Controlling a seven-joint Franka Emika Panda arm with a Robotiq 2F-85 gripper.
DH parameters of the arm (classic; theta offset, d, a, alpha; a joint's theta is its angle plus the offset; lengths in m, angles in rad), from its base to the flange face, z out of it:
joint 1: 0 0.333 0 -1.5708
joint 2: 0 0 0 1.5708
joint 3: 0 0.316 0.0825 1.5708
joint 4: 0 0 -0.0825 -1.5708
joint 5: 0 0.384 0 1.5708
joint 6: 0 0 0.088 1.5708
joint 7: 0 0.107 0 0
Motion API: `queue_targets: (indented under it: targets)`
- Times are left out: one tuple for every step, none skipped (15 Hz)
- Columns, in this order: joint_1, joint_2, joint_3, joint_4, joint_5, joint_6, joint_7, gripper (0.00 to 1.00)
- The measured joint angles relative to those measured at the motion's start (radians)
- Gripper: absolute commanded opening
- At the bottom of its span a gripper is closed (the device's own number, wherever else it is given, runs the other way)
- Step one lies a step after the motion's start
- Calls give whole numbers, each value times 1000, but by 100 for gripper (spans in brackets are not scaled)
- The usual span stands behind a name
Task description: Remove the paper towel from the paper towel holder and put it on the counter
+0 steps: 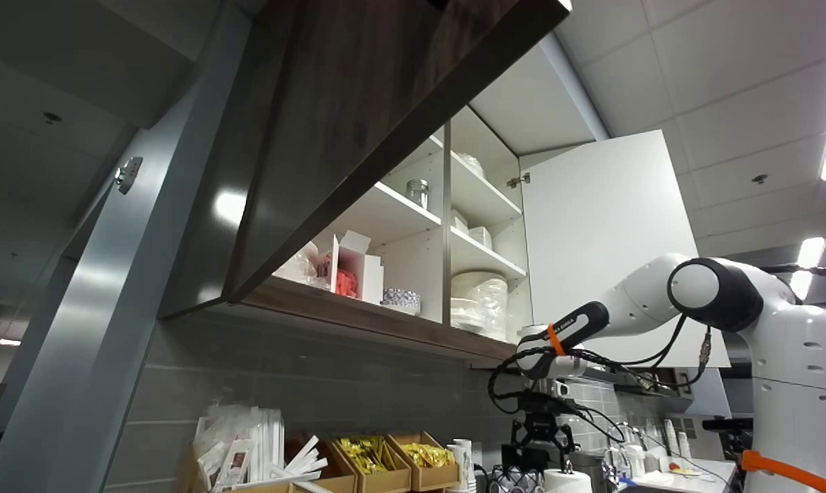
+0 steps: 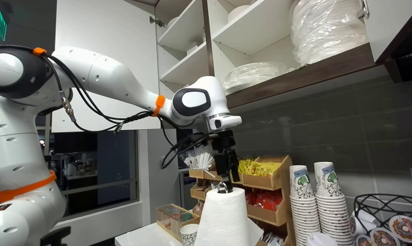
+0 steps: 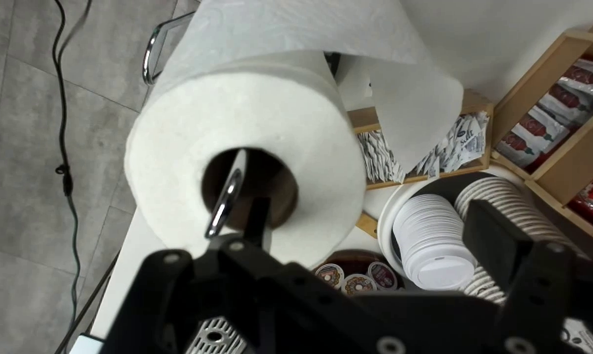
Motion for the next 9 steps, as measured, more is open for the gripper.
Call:
queue_targets:
  targets:
    - [1, 3, 0, 0, 0, 0, 0, 85]
    - [1, 7, 0, 0, 0, 0, 0, 83]
    - [2, 9, 0, 0, 0, 0, 0, 74]
    - [2, 10, 0, 3, 0, -1, 0, 76]
    - [2, 9, -1, 7, 0, -6, 0, 78]
    - [2, 10, -1, 8, 0, -11, 0, 77]
    - [2, 9, -1, 11, 0, -16, 0, 82]
    - [2, 9, -1, 12, 0, -20, 0, 92]
    - [2, 9, -1, 12, 0, -23, 0, 100]
